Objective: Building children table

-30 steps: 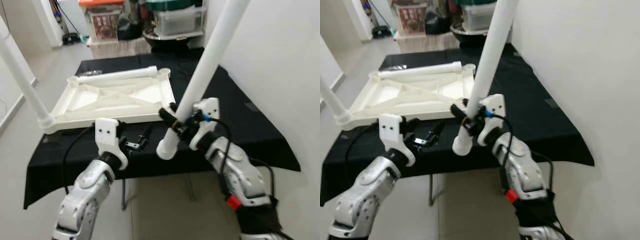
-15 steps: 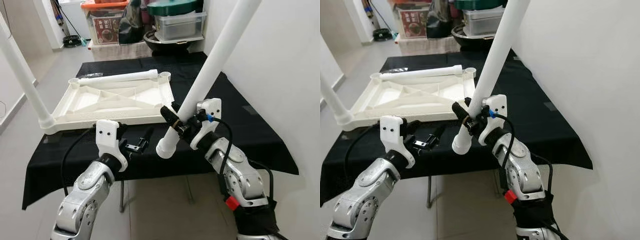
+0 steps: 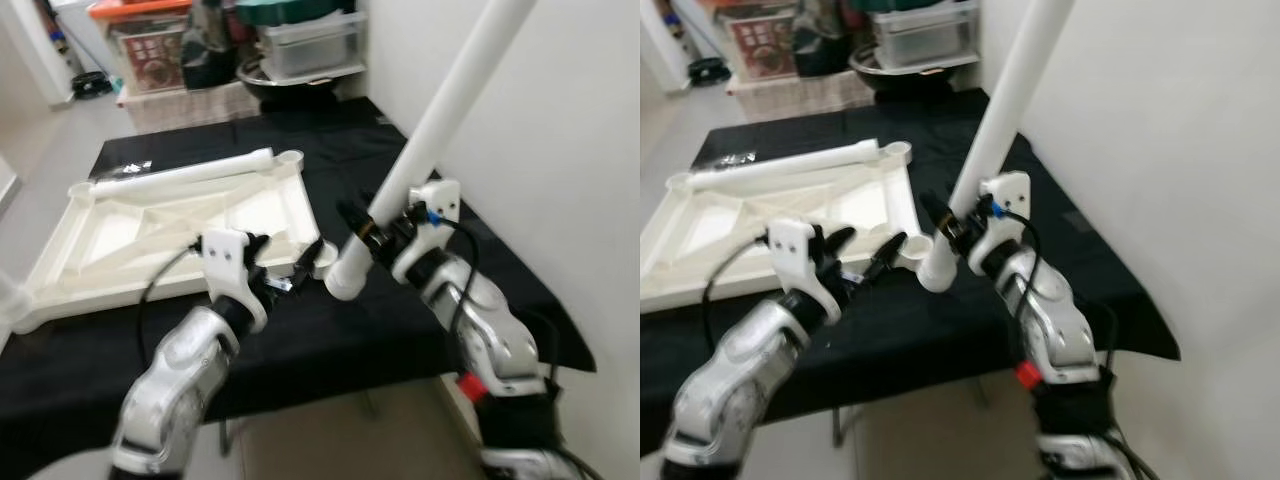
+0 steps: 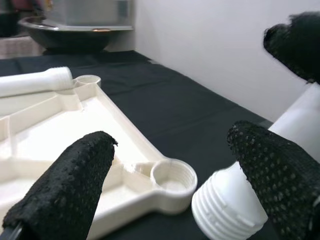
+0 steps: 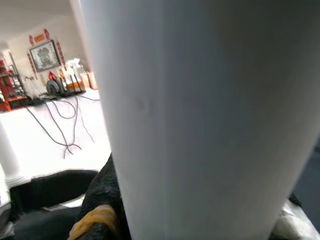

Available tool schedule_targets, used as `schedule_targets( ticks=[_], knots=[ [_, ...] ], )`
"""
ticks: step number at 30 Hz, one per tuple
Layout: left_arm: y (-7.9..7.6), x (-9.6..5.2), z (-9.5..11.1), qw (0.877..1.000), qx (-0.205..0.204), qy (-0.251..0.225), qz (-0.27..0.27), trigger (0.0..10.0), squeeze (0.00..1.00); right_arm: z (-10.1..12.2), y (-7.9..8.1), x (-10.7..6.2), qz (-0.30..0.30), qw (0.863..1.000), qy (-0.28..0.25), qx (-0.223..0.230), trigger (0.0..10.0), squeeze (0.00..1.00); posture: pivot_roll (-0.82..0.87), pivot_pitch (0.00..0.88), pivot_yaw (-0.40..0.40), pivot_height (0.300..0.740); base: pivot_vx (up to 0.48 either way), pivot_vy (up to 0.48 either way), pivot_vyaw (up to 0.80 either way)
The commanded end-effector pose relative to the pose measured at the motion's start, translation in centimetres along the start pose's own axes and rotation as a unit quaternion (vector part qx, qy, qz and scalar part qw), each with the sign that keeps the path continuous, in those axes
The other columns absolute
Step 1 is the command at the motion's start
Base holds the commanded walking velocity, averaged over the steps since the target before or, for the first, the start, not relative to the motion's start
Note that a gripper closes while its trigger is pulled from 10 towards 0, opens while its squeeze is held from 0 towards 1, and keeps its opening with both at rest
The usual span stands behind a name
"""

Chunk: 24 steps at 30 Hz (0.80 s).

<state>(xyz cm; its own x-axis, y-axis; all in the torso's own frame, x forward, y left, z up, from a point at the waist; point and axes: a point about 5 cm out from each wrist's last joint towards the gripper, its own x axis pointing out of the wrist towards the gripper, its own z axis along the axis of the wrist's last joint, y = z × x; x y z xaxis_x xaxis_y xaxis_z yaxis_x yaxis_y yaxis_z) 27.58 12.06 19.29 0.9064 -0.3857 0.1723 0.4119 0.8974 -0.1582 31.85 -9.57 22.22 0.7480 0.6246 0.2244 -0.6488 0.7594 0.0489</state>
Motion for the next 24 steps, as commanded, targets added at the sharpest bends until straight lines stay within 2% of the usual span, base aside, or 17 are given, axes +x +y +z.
schedule_targets(
  ticks=[1, 4, 9, 11, 14, 15, 16, 17, 18, 19, 20, 21, 24],
  knots=[
    [-0.6, 0.1, 0.0, 1.000, 0.000, -0.002, -0.014, 10.0, 0.00, 0.7, -0.8, -0.6, -0.008, 1.000, -0.012, -0.013, 10.0, 0.00, -0.01, 0.031, 0.042, 0.740, 0.349, 0.000, 0.00],
    [-0.8, 0.1, -0.1, 1.000, -0.002, -0.002, -0.010, 10.0, 0.00, 1.4, -0.6, -0.7, 0.026, 0.999, -0.014, -0.033, 10.0, 0.00, -0.01, 0.034, 0.039, 0.740, 0.116, 0.000, 0.74],
    [-0.8, -0.1, -0.5, 1.000, 0.004, 0.006, -0.002, 10.0, 0.00, 1.6, -0.5, -0.9, 0.045, 0.998, -0.011, -0.042, 10.0, 0.00, -0.01, 0.038, 0.040, 0.740, 0.000, 0.000, 0.80],
    [-1.3, -1.3, -2.4, 0.999, 0.014, 0.040, -0.018, 10.0, 0.00, 2.3, -0.8, -1.2, 0.065, 0.997, -0.011, -0.048, 10.0, 0.00, -0.02, 0.048, 0.039, 0.740, 0.000, 0.000, 0.00],
    [-1.5, -1.8, -2.9, 0.998, 0.016, 0.051, -0.025, 10.0, 0.00, 2.5, -0.9, -1.3, 0.069, 0.996, -0.011, -0.051, 10.0, 0.00, -0.02, 0.050, 0.039, 0.740, 0.000, 0.000, 0.00],
    [-2.1, -3.0, -3.5, 0.997, 0.015, 0.060, -0.050, 10.0, 0.00, 3.1, -1.5, -1.4, 0.075, 0.995, -0.008, -0.064, 10.0, 0.00, -0.02, 0.073, 0.044, 0.740, 0.000, 0.000, 0.00],
    [-2.1, -3.0, -3.5, 0.997, 0.015, 0.060, -0.050, 10.0, 0.00, 3.1, -1.5, -1.4, 0.075, 0.995, -0.008, -0.064, 10.0, 0.00, -0.02, 0.073, 0.044, 0.740, 0.000, 0.000, 0.00],
    [-2.6, -3.9, -3.8, 0.995, 0.014, 0.065, -0.070, 10.0, 0.00, 3.7, -2.0, -1.5, 0.081, 0.994, -0.006, -0.073, 10.0, 0.00, -0.02, 0.081, 0.045, 0.740, 0.000, 0.000, 0.00],
    [-2.6, -3.9, -3.8, 0.995, 0.014, 0.065, -0.070, 10.0, 0.00, 3.7, -2.0, -1.5, 0.081, 0.994, -0.006, -0.073, 10.0, 0.00, -0.02, 0.081, 0.045, 0.740, 0.000, 0.000, 0.00],
    [-3.2, -4.9, -4.1, 0.993, 0.011, 0.071, -0.089, 10.0, 0.00, 4.4, -2.6, -1.6, 0.092, 0.992, -0.003, -0.090, 10.0, 0.00, -0.02, 0.086, 0.044, 0.740, 0.000, 0.000, 0.00],
    [-3.2, -4.9, -4.1, 0.993, 0.011, 0.071, -0.089, 10.0, 0.00, 4.4, -2.6, -1.6, 0.092, 0.992, -0.003, -0.090, 10.0, 0.00, -0.02, 0.086, 0.044, 0.740, 0.000, 0.000, 0.00],
    [-3.8, -5.7, -4.1, 0.992, 0.009, 0.073, -0.105, 10.0, 0.00, 5.1, -3.0, -1.7, 0.104, 0.989, 0.000, -0.102, 10.0, 0.00, -0.01, 0.105, 0.042, 0.740, 0.000, 0.000, 0.00],
    [-4.0, -6.5, -4.3, 0.990, 0.020, 0.083, -0.109, 10.0, 0.00, 5.7, -3.4, -1.9, 0.129, 0.985, 0.007, -0.113, 10.0, 0.00, -0.01, 0.118, 0.040, 0.740, 0.000, 0.000, 0.00]
  ],
)
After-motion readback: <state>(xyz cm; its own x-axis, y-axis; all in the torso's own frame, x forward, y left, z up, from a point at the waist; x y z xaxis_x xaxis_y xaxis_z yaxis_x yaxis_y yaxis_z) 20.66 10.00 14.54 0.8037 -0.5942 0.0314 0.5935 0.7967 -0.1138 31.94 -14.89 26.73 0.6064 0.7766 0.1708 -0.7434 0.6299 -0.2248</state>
